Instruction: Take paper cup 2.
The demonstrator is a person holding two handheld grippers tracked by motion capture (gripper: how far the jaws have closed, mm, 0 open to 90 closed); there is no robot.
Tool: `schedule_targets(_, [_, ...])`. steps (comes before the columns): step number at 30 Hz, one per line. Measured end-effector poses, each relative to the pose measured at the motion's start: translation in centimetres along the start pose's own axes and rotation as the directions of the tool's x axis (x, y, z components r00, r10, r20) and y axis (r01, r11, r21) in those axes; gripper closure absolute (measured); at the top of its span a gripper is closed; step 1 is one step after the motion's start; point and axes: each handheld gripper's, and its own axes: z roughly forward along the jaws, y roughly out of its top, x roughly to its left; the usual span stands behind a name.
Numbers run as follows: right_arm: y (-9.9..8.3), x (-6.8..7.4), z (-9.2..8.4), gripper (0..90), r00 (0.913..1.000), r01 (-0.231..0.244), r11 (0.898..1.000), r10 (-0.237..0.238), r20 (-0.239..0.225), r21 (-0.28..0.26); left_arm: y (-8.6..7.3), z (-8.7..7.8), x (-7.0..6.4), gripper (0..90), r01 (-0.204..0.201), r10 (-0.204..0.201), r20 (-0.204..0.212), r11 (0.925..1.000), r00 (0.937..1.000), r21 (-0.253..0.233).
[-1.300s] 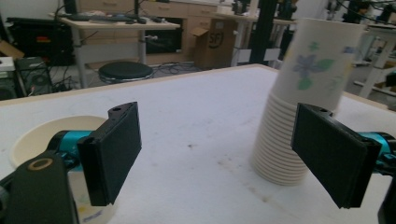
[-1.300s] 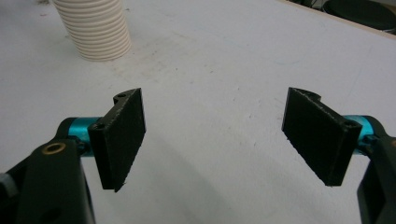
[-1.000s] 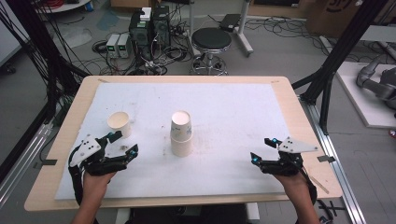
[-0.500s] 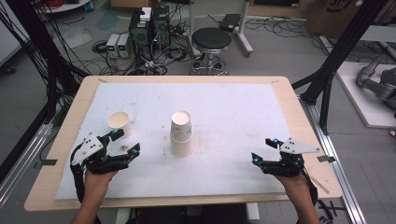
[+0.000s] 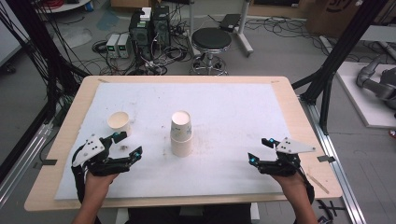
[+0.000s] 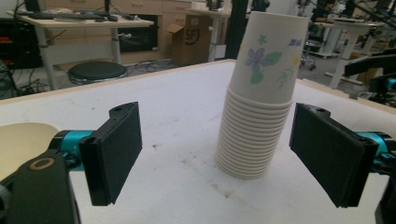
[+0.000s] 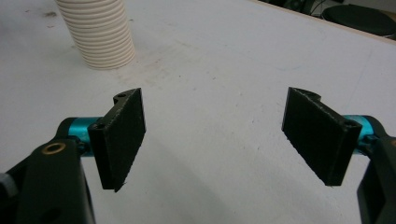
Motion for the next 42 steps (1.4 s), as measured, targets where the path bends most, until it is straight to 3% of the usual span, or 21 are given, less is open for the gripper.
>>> schedule_targets(9, [0.2, 0.6, 0.5, 20.2, 0.9995, 0.019, 1.000, -0.019, -0.025, 0.007, 1.3, 0.7, -0.7, 15.8, 0.032, -0.032, 0.057, 0.9994, 0.9979, -0.009])
schedule_targets(18, [0.3, 0.5, 0.1, 19.8, 0.9993, 0.023, 1.000, -0.023, -0.029, -0.007, 3.4, 1.8, -1.8, 15.9, -0.001, 0.002, 0.126, 1.0000, 0.9921, -0.005])
schedule_targets(25, [0.4, 0.5, 0.3, 19.9, 0.9993, 0.014, 1.000, -0.013, -0.035, 0.003, 5.5, 3.7, -2.4, 15.9, -0.032, 0.028, 0.151, 0.9993, 0.9881, 0.021])
schedule_targets(32, [0.6, 0.5, -0.2, 19.9, 0.9988, 0.004, 1.000, -0.005, -0.048, -0.023, 7.4, 6.0, -2.9, 16.0, -0.059, 0.049, 0.170, 0.9968, 0.9843, 0.054])
schedule_targets(42, [0.5, 0.4, -0.4, 19.9, 0.9990, 0.004, 1.000, -0.005, -0.045, -0.025, 8.2, 9.0, -3.2, 16.0, -0.080, 0.062, 0.184, 0.9922, 0.9809, 0.095])
